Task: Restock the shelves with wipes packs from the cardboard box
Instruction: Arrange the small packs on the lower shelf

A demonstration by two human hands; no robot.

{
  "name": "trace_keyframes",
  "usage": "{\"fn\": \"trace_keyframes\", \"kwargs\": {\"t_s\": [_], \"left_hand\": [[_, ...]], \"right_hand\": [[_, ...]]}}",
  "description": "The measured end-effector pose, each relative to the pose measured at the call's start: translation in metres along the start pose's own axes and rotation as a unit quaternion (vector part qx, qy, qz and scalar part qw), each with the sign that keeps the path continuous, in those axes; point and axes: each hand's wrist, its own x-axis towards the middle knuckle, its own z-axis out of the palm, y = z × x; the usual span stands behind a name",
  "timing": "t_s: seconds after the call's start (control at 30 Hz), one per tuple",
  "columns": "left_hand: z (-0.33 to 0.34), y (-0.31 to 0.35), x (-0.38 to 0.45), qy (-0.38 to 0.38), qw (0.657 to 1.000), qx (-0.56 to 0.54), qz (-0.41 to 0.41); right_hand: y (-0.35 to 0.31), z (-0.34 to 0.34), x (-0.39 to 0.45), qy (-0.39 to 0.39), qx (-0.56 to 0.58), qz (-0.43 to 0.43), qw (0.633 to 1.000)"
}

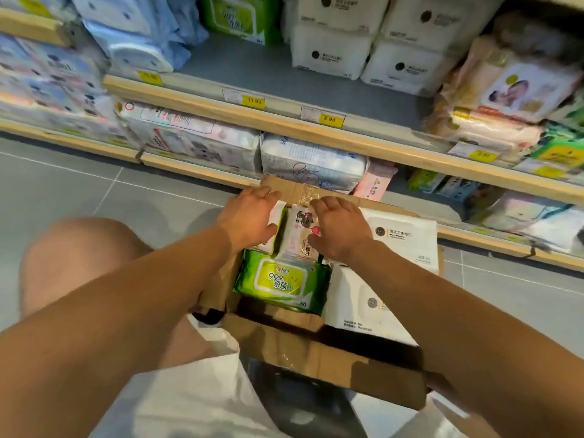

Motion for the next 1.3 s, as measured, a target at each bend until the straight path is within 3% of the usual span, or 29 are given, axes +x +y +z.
{"fn": "trace_keyframes", "kwargs": {"t_s": [0.17, 0.3, 0.53, 0.73, 0.9, 1.0, 1.3], "left_hand": [[0.031, -0.018, 0.031, -0.072, 0.997, 0.018, -0.008], [0.050, -0.021, 0.041, -0.070, 0.997, 0.028, -0.018], [0.038, -0.005, 0.038, 0.000, 0.997, 0.066, -0.028], [0.004, 0.001, 0.021, -0.010, 0.998, -0.045, -0.049], [-0.033, 0.032, 0.003, 0.097, 0.991, -0.087, -0.023], [-0.055, 0.053, 0.001, 0.142, 0.985, -0.102, 0.000], [-0.096, 0.135, 0.022, 0.205, 0.964, -0.164, 0.037]], "right_hand": [[-0.002, 0.020, 0.038, -0.066, -0.017, 0.005, 0.998], [-0.005, 0.039, 0.051, -0.082, -0.073, 0.028, 0.994], [-0.006, 0.039, 0.044, 0.007, -0.051, 0.023, 0.998], [0.008, 0.013, 0.020, 0.075, 0.072, 0.026, 0.994], [0.035, -0.023, -0.015, 0.187, 0.138, 0.039, 0.972], [0.053, -0.043, -0.030, 0.215, 0.137, 0.057, 0.965], [0.130, -0.083, -0.082, 0.314, 0.134, 0.104, 0.934]]}}
